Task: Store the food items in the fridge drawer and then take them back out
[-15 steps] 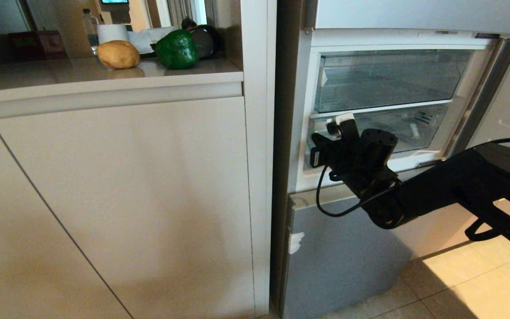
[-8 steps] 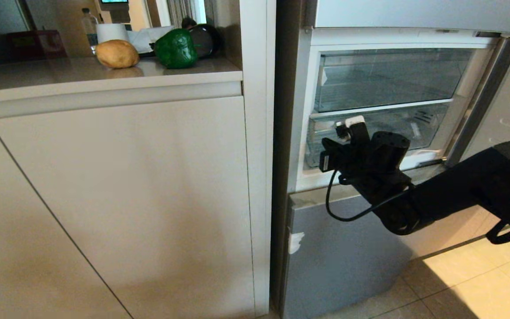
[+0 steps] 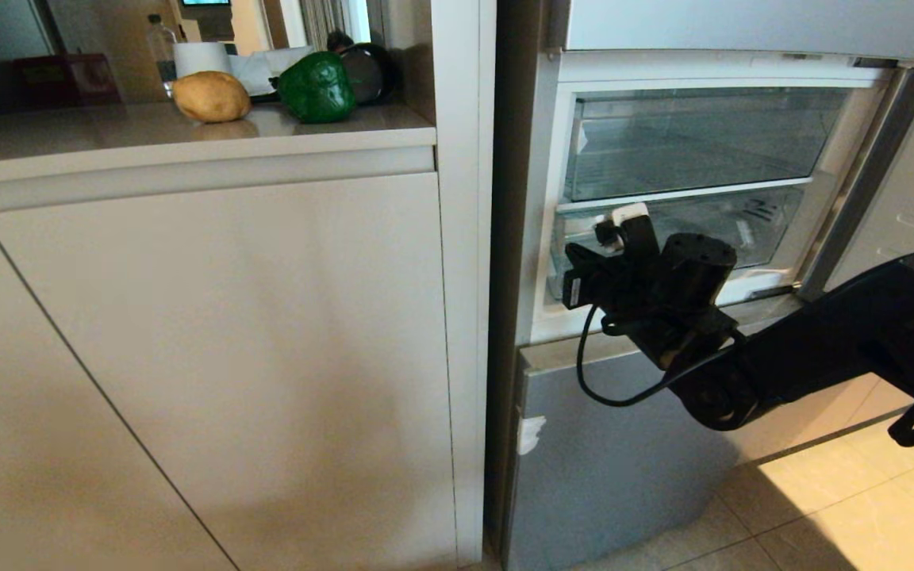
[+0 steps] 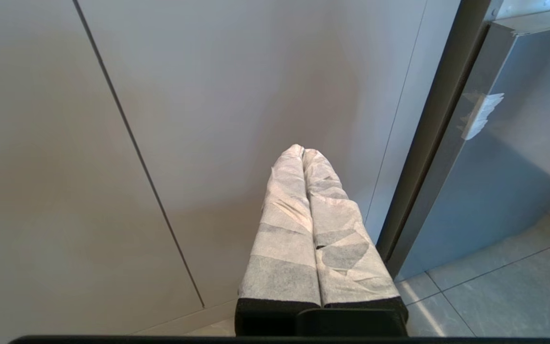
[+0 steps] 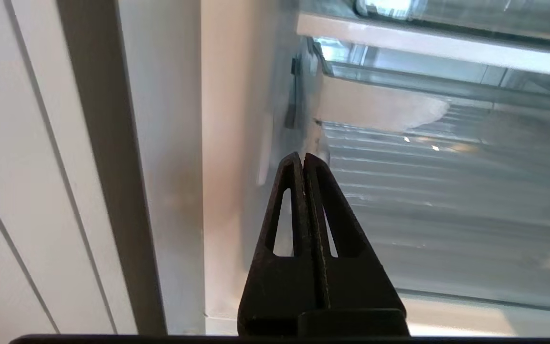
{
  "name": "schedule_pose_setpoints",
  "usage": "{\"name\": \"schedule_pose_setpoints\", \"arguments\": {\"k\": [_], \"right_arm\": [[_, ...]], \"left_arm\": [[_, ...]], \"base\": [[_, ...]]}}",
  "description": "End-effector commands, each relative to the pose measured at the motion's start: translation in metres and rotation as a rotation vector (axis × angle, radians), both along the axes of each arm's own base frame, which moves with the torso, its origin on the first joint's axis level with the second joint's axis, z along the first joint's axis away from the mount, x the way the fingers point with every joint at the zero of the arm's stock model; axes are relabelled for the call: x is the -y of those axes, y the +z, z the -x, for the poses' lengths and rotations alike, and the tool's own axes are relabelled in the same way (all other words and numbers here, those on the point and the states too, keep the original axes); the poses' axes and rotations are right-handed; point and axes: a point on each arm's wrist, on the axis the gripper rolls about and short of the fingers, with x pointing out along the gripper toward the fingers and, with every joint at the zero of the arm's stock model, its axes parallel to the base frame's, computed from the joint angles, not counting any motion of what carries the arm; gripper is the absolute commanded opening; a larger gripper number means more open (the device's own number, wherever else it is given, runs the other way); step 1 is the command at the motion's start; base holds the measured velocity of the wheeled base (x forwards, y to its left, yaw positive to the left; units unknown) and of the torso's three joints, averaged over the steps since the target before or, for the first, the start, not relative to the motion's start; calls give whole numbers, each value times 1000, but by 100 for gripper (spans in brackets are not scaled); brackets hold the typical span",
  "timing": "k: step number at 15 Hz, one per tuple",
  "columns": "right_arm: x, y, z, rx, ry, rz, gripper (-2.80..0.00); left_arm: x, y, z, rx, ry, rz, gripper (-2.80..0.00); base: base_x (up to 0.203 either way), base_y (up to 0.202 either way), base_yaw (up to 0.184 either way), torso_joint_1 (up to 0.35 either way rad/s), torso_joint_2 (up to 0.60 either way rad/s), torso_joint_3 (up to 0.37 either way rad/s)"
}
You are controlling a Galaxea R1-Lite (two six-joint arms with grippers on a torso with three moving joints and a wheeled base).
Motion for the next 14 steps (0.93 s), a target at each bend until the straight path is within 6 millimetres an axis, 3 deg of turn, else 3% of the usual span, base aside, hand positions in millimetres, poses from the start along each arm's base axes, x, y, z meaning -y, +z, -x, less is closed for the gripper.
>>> {"name": "schedule_pose_setpoints", "arguments": {"k": [1, 2, 3, 14], "right_arm": [[0, -2, -2, -1, -5, -4, -280], [-1, -5, -3, -5, -14, -3, -280], [0, -7, -4, -5, -27, -3, 0], [3, -8, -17, 14, -33, -13, 0]], "left_arm": [[0, 0, 0, -2, 0, -1, -280], [0, 0, 0, -2, 0, 0, -280], [0, 0, 0, -2, 0, 0, -280], [0, 0, 0, -2, 0, -1, -280]], "base": [[0, 0, 0, 0, 0, 0], [0, 0, 0, 0, 0, 0], [0, 0, 0, 0, 0, 0], [0, 0, 0, 0, 0, 0]]}}
